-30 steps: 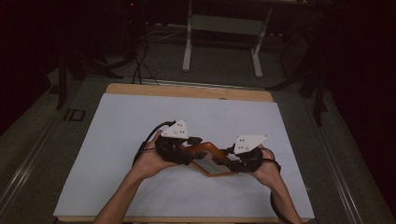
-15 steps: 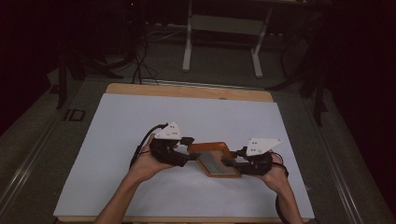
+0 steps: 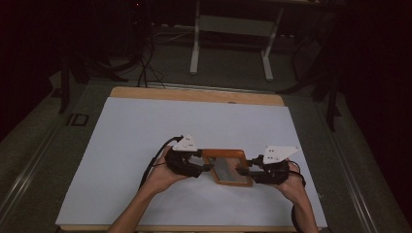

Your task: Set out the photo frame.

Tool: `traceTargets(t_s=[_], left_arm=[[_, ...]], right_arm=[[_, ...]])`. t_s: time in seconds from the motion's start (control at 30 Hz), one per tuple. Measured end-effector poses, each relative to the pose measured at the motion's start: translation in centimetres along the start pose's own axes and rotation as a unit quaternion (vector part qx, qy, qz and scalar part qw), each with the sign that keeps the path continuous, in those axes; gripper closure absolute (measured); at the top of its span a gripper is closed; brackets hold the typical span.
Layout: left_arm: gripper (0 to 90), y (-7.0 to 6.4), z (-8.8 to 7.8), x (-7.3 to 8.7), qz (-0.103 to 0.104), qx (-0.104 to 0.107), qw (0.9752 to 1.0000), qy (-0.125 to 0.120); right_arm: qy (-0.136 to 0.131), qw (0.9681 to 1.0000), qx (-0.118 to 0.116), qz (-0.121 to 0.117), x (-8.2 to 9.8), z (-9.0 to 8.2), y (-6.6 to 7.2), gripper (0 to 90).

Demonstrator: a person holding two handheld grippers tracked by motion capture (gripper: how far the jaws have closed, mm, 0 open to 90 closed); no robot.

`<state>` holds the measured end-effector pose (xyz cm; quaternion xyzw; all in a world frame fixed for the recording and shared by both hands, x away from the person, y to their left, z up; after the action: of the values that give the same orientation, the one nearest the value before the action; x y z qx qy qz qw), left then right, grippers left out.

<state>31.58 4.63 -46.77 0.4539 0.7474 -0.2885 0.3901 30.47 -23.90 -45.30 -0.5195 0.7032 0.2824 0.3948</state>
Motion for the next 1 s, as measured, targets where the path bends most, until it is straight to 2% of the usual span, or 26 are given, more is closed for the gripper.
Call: traceTargets(t_s=[0.17, 0.33, 0.7, 0.77, 1.0], left_arm=[[53.0, -0.5, 1.0, -0.2, 0.010, 0.002, 0.9999, 0.011], [55.0, -0.9, 1.5, -0.6, 0.017, -0.002, 0.9997, 0.017], [66.7, -2.0, 1.5, -0.9, 0.040, 0.016, 0.9991, 0.005], [67.4, -2.2, 1.5, -1.0, 0.049, 0.016, 0.9986, 0.009], [67.5, -2.2, 1.1, -1.0, 0.046, 0.011, 0.9989, 0.004]], right_arm=[[0.002, 1.0000, -0.001, 0.000, 0.3, -0.2, 0.0, 68.5], [0.007, 1.0000, -0.002, 0.006, 0.6, -0.5, -0.2, 68.4], [0.031, 0.9993, 0.004, 0.018, 1.6, -1.1, -0.9, 64.9], [0.036, 0.9991, 0.003, 0.021, 1.8, -1.1, -1.1, 63.4], [0.034, 0.9991, -0.002, 0.026, 1.9, -0.8, -1.2, 63.3]])
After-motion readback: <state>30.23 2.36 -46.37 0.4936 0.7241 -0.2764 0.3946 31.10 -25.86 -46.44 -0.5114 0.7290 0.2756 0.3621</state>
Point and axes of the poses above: each handheld gripper's, and its own axes: z roughly forward along the jaws, x roughly out of its underside, y roughly to its left, the point moved 1 cm from there along z, roughly forward along the jaws
